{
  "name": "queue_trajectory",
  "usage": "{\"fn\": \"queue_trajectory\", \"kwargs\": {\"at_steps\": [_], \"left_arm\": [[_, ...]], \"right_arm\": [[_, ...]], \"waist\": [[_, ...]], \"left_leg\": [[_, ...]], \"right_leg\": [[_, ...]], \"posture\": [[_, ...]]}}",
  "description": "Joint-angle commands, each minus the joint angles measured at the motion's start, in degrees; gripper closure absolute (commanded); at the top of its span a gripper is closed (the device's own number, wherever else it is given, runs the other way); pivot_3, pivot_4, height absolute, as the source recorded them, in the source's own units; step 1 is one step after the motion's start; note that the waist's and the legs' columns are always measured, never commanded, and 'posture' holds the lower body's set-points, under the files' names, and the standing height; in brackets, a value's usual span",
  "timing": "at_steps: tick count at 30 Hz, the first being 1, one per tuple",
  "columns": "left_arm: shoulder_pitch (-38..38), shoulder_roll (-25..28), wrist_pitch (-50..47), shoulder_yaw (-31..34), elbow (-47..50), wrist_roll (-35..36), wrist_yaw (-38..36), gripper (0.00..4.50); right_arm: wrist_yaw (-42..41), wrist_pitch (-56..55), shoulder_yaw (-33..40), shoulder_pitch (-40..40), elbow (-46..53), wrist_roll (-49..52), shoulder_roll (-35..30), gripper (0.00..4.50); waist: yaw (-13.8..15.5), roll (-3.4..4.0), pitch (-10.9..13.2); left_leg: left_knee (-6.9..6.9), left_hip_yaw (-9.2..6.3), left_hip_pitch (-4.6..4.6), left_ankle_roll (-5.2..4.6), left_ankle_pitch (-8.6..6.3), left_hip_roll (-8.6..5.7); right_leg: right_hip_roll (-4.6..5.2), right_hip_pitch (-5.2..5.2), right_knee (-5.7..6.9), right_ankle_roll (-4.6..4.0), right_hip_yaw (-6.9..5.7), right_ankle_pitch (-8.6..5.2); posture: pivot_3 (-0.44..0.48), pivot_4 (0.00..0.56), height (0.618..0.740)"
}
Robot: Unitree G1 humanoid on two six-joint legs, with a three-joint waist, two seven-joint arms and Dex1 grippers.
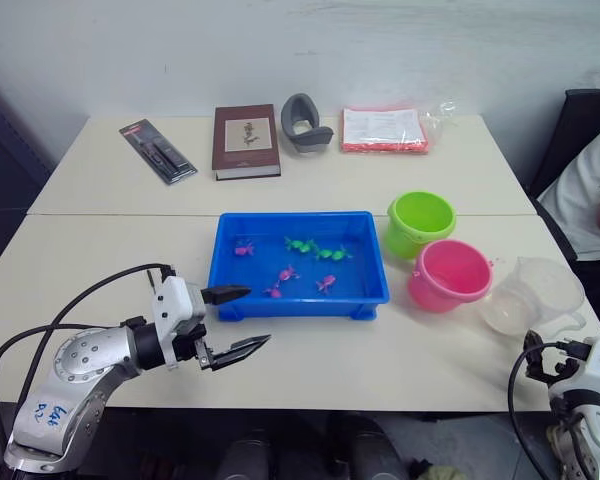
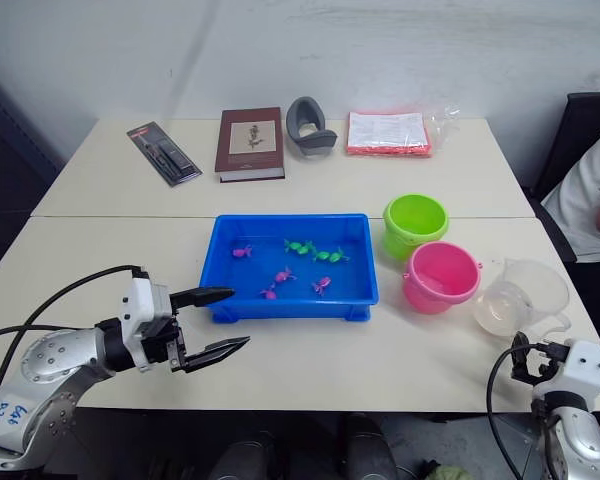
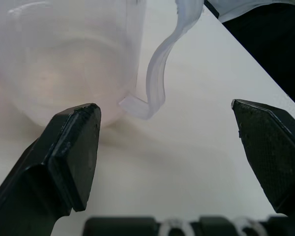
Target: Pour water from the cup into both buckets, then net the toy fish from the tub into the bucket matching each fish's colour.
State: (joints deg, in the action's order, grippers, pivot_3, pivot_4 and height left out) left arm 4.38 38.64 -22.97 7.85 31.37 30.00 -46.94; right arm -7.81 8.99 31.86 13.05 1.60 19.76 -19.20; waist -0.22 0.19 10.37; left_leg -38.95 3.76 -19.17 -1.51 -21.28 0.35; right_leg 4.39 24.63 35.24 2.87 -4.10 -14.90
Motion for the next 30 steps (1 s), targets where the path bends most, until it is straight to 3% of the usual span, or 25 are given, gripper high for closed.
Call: {"fn": "queue_trajectory", "kwargs": {"at_steps": [1,13,30], "left_arm": [[0.7,0.1,1.0,0.9,2.7,0.3,0.4,0.07],[1.2,0.5,0.4,1.2,3.3,0.8,0.3,0.07],[-1.0,0.2,-0.6,0.0,2.8,0.7,0.9,0.07]], "right_arm": [[0.1,-1.7,1.9,-0.4,0.2,1.0,0.5,0.00],[2.4,-2.6,3.9,-0.4,1.1,3.7,3.4,0.00],[2.1,-8.9,5.9,-8.8,-10.8,3.5,1.1,0.00]], "waist": [[0.0,0.00,0.0],[0.0,0.00,0.0],[0.0,0.01,0.0]], "left_leg": [[0.00,0.00,0.00,0.00,0.00,0.00],[0.01,-0.02,-0.01,0.00,-0.01,0.01],[0.06,-0.01,-0.01,-0.02,0.01,0.01]], "right_leg": [[0.00,0.00,0.00,0.00,0.00,0.00],[0.00,0.01,-0.01,0.00,0.00,0.00],[-0.02,0.03,-0.03,-0.01,0.00,-0.01]], "posture": [[0.000,0.150,0.740],[0.000,0.150,0.740],[0.000,0.150,0.740]]}}
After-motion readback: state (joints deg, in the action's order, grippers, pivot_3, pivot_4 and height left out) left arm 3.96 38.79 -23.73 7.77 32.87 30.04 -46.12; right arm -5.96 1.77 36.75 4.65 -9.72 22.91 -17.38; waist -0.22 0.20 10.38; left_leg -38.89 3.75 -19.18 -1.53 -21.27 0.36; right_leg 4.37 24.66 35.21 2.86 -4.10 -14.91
